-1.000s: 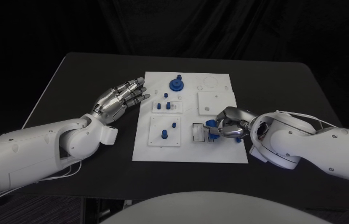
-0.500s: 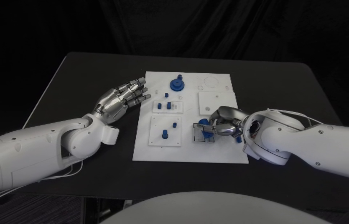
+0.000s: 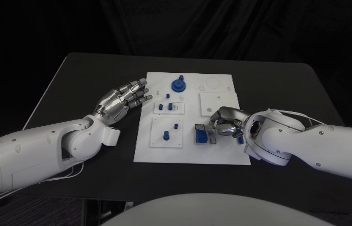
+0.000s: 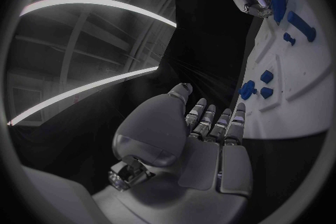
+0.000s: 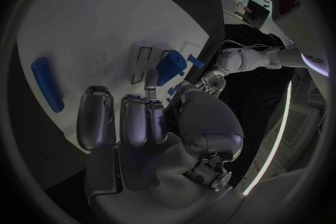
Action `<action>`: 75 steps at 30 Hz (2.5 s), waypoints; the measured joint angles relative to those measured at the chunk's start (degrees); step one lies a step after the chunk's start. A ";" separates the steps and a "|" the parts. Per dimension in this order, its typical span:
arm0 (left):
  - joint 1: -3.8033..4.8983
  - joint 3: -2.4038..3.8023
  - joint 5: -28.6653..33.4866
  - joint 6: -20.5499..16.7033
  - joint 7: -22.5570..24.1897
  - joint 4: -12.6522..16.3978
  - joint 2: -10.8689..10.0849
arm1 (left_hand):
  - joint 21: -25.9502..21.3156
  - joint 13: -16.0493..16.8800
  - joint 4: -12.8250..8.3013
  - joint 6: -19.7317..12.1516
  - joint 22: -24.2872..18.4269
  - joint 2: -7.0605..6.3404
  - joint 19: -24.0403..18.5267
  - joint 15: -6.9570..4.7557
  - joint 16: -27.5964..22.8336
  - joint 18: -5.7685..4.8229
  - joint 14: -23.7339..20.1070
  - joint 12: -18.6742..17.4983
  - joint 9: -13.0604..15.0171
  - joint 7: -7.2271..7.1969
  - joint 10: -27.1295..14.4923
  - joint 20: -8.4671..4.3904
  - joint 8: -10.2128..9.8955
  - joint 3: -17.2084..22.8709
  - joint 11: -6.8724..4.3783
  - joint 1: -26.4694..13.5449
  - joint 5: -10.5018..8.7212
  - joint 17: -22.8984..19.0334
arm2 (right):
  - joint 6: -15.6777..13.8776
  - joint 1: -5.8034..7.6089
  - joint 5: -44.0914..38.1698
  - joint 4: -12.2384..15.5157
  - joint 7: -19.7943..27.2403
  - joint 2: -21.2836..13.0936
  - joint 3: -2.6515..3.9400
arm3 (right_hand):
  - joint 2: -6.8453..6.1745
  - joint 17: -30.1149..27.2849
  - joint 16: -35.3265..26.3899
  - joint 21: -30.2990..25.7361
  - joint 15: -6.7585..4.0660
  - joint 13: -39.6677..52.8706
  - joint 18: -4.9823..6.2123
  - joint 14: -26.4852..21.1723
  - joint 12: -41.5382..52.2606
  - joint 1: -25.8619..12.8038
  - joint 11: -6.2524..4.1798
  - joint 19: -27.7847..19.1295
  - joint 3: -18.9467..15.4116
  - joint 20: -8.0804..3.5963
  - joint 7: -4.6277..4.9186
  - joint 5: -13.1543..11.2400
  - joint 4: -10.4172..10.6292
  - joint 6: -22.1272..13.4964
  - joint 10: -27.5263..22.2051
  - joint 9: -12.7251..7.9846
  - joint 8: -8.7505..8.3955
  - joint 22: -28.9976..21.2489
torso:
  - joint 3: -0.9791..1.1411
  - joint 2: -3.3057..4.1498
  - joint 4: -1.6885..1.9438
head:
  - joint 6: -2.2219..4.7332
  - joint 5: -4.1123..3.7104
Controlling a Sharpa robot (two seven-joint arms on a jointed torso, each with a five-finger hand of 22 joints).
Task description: Assemble the parts on the task board
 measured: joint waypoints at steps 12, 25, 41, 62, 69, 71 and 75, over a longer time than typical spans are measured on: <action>-0.03 0.00 0.00 0.05 0.00 -0.06 -0.01 | 0.00 0.00 0.00 0.00 0.00 0.00 0.00 0.00 0.00 0.00 0.00 0.00 0.00 0.00 0.00 0.00 0.00 0.00 0.00 0.00 0.00 0.00 | -0.26 0.00 -0.55 0.04 0.75 -0.52 0.00 | 1.77 0.00 -0.27 -0.22 0.00 -0.01 0.00 0.00 0.00 -3.28 0.00 -0.19 -2.55 0.19 0.34 -2.48 -0.06 0.44 0.00 0.38 -0.01 -0.01 | 0.01 -0.02 -0.01 | 0.00 -0.04; -0.08 0.00 0.00 0.07 0.00 -0.09 -0.12 | 0.00 0.00 0.00 0.00 0.00 0.00 0.00 0.00 0.00 0.00 0.00 0.00 0.00 0.00 0.00 0.00 0.00 0.32 -0.01 0.00 0.00 0.00 | -1.29 -0.08 -1.10 2.32 3.51 -3.24 -0.01 | 0.27 0.00 -0.27 -0.22 0.00 -0.01 0.00 0.00 0.00 6.93 0.00 -0.19 -3.19 0.19 -0.10 4.83 -1.35 0.91 0.00 2.15 0.46 -0.02 | 0.01 -0.04 -0.01 | 0.00 0.24; -0.19 0.00 0.00 0.07 0.00 -0.05 -0.38 | 0.00 0.00 0.00 0.00 0.01 0.00 0.00 0.00 0.00 0.00 0.00 0.00 0.00 0.00 -0.01 0.00 0.00 0.32 -0.01 0.00 0.00 0.00 | -1.12 -0.74 -1.86 4.02 5.00 -5.76 -0.05 | -0.02 0.00 -0.26 -0.22 0.00 -0.02 0.00 0.00 0.00 9.57 0.00 -0.19 -3.47 0.19 -0.31 4.82 -1.63 1.12 0.00 4.60 2.45 -0.02 | 0.01 -0.05 -0.01 | 0.00 0.24; -0.33 -0.01 0.00 0.14 0.00 -0.20 -0.26 | 0.00 0.00 0.00 0.00 -0.08 -0.23 0.00 0.00 0.00 0.00 0.00 0.00 0.00 0.00 -0.01 0.00 0.00 0.32 -0.01 -0.23 0.00 0.00 | 0.02 -1.63 -2.04 2.06 5.01 -4.36 -0.04 | 0.72 0.00 -0.26 -0.42 0.00 -0.02 0.00 0.00 0.00 13.48 -0.44 -0.19 -2.90 0.19 -0.83 5.47 -2.83 0.60 0.01 6.09 2.93 -0.03 | 0.01 -0.04 0.03 | 0.00 0.30; -0.41 0.01 0.00 0.22 0.00 -0.32 -0.16 | 0.00 0.00 0.00 0.00 -0.07 -0.23 0.00 0.00 0.00 0.00 0.00 0.00 0.00 0.00 -0.01 0.00 0.00 0.32 -0.01 -0.23 0.00 0.00 | 0.05 -1.63 -2.05 1.42 5.01 -3.67 -0.04 | 0.80 0.00 -0.26 -0.42 0.00 -0.03 0.00 0.00 0.00 14.07 -0.43 -0.19 -2.84 0.19 -0.83 5.41 -3.22 0.60 0.01 6.25 2.93 -0.03 | 0.00 -0.04 0.03 | 0.00 0.25; -0.45 0.00 0.00 0.25 0.00 -0.34 -0.15 | 0.00 0.00 0.00 0.00 -0.07 -0.23 0.00 0.00 0.00 0.00 0.00 0.00 0.00 0.00 -0.01 0.00 0.00 0.32 -0.01 -0.23 0.00 0.00 | 0.06 -1.63 -2.06 1.31 5.01 -3.59 -0.04 | 0.87 0.00 -0.27 -0.42 -0.01 -0.03 0.00 0.02 0.00 14.58 -0.43 -0.19 -2.84 0.19 -0.82 5.19 -3.22 0.37 0.01 6.32 2.93 -0.03 | 0.00 -0.04 0.03 | 0.00 0.25; -0.51 0.00 0.00 0.31 0.00 -0.35 -0.14 | 0.00 -0.01 0.00 0.00 -0.07 -0.23 0.00 0.00 0.00 0.00 0.00 0.00 0.00 0.00 -0.01 0.00 0.00 0.32 -0.01 -0.23 0.00 0.00 | 0.06 -1.63 -2.07 1.29 5.02 -3.70 -0.04 | 0.88 0.00 -0.26 -0.42 -0.21 -0.03 0.00 0.21 0.00 14.70 -0.43 -0.19 -2.84 0.19 -0.82 4.95 -3.53 0.19 0.01 6.42 2.93 -0.03 | -0.01 -0.04 0.02 | 0.00 0.29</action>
